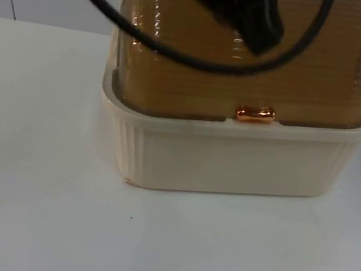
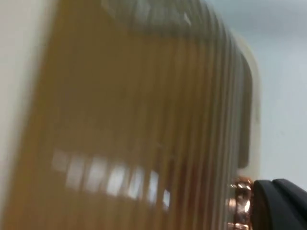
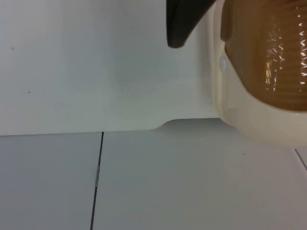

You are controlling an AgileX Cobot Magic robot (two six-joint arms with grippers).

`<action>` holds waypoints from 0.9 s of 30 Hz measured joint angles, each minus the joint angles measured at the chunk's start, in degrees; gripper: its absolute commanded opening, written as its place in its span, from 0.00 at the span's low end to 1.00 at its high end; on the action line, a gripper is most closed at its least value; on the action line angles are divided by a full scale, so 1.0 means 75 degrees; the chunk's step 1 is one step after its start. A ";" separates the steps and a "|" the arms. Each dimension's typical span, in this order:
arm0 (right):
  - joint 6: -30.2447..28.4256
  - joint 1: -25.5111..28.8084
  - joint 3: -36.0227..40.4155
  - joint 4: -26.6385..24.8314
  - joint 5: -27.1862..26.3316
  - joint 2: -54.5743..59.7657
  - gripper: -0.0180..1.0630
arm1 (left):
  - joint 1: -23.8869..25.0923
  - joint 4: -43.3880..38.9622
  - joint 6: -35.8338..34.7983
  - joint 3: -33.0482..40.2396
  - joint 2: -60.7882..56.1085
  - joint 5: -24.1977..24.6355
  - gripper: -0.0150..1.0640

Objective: Open the box lid with the left hand, place the block into the box with the right hand, then close the box lid with the left hand.

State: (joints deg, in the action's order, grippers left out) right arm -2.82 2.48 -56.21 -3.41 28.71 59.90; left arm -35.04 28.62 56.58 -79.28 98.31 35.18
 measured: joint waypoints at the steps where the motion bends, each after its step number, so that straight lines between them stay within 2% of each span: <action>1: 0.0000 0.0000 0.0000 0.0000 0.0000 0.0000 0.96 | 0.0000 -0.0082 -0.0187 0.0000 -0.0239 -0.0013 0.01; 8: 0.0000 0.0000 0.0000 0.0000 0.0000 0.0000 0.96 | 0.0000 -0.0327 -0.0766 0.0000 -0.1209 -0.0178 0.01; 12: 0.0000 0.0000 0.0000 0.0000 0.0000 0.0000 0.96 | 0.0000 -0.0607 -0.1273 0.0000 -0.1854 -0.0514 0.01; 15: 0.0000 0.0000 0.0000 -0.0016 0.0000 0.0000 0.96 | 0.0120 -0.1299 -0.2258 0.0000 -0.2454 -0.0934 0.01; 17: 0.0000 0.0000 0.0000 -0.0016 0.0000 0.0000 0.96 | 0.0547 -0.1580 -0.2812 0.0000 -0.2798 -0.1112 0.01; 18: 0.0000 0.0000 0.0000 -0.0016 0.0000 0.0000 0.96 | 0.0547 -0.1580 -0.2812 0.0000 -0.2798 -0.1112 0.01; 20: 0.0000 0.0000 0.0000 -0.0016 -0.0014 0.0000 0.96 | 0.1208 -0.1682 -0.3309 0.0000 -0.3070 -0.1199 0.01; 23: 0.0000 0.0000 0.0000 -0.0016 -0.0014 0.0000 0.96 | 0.2560 -0.1735 -0.4075 0.0000 -0.3235 -0.1184 0.01; 24: 0.0000 0.0000 0.0000 -0.0016 -0.0014 0.0000 0.96 | 0.2560 -0.1735 -0.4075 0.0000 -0.3235 -0.1184 0.01; 27: 0.0000 0.0000 0.0000 -0.0112 -0.0014 0.0000 0.96 | 0.3920 -0.1735 -0.4711 0.0114 -0.3250 -0.1091 0.01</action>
State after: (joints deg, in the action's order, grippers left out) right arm -2.82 2.48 -56.21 -4.25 28.60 59.90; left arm -5.64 15.61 21.25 -78.43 73.93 27.00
